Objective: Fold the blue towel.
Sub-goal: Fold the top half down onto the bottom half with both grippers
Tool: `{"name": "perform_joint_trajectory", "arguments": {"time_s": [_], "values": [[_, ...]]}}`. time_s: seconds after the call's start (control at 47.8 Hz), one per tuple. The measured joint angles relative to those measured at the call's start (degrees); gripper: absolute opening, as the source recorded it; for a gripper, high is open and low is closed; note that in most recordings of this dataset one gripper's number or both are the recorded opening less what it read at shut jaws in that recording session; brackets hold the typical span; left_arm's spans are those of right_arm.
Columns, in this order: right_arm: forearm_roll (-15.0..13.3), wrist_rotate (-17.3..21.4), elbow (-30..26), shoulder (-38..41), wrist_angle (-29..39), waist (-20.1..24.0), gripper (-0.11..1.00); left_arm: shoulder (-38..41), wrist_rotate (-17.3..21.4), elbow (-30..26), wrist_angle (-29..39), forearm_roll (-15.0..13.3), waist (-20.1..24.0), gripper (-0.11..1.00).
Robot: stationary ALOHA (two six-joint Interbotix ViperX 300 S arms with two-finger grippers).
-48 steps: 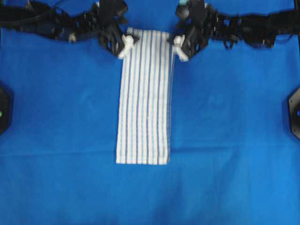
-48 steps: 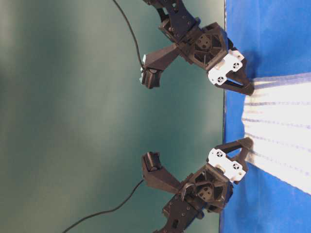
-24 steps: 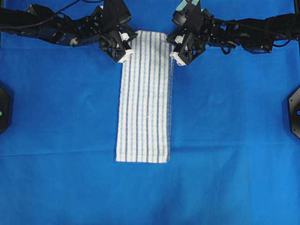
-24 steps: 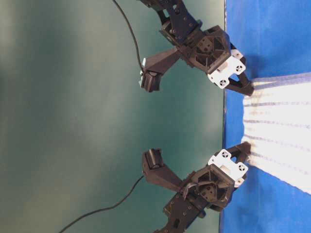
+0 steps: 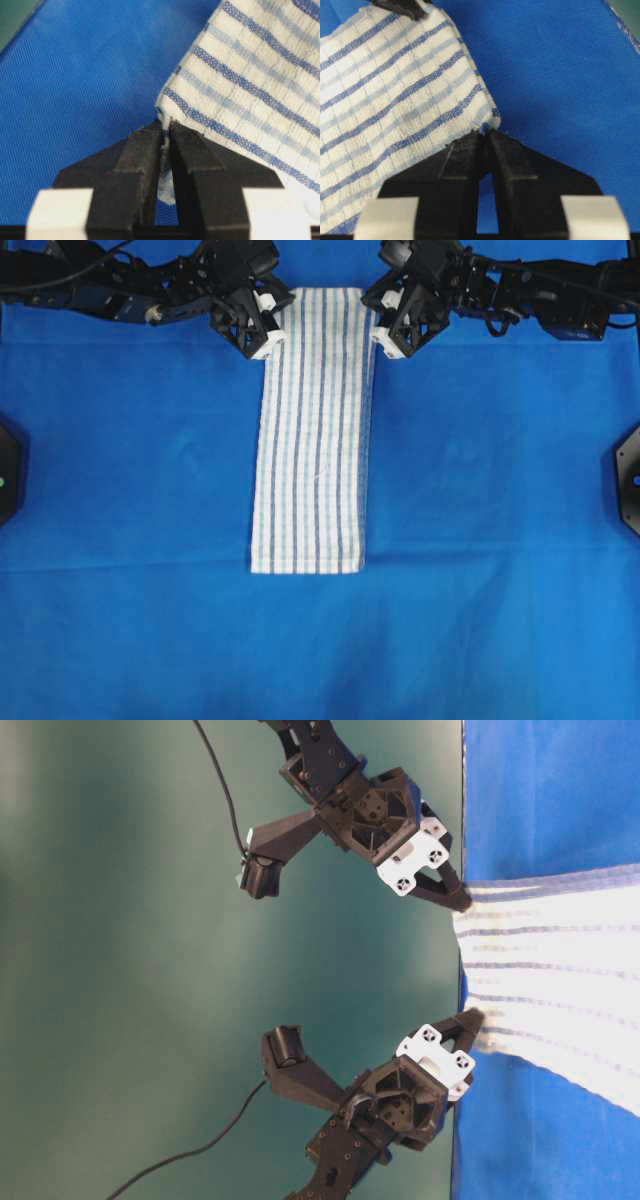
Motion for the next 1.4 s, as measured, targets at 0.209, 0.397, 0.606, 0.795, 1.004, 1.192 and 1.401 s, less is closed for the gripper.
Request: {"name": "perform_joint_trajectory", "arguments": {"time_s": [0.209,0.397,0.606,0.795,1.004,1.192,1.401], "values": [[0.0,0.79,2.2,-1.67,-0.09,2.9,0.07,-3.6,0.09,3.43,0.62,0.0,-3.43,0.03],[0.35,0.88,4.92,-4.57,-0.26,8.88,0.07,-8.09,-0.09,8.35,0.62,0.0,-8.7,0.03],[2.81,1.05,7.73,-7.21,-0.26,15.91,0.07,-12.92,-1.14,12.83,0.62,0.0,-17.58,0.03],[4.83,1.23,8.96,-8.26,-0.26,22.85,0.07,-14.24,-3.69,14.24,0.62,-0.09,-25.75,0.03],[7.56,1.23,9.14,-8.26,-0.35,29.27,0.07,-14.24,-8.0,14.24,2.29,-0.09,-33.13,0.02],[9.58,1.23,9.14,-8.26,-0.35,33.66,0.07,-13.97,-9.23,13.97,4.39,-0.09,-36.91,0.03],[10.9,1.23,8.7,-8.0,-0.26,35.6,0.07,-13.71,-9.23,13.54,5.1,-0.09,-38.58,0.03]]}}
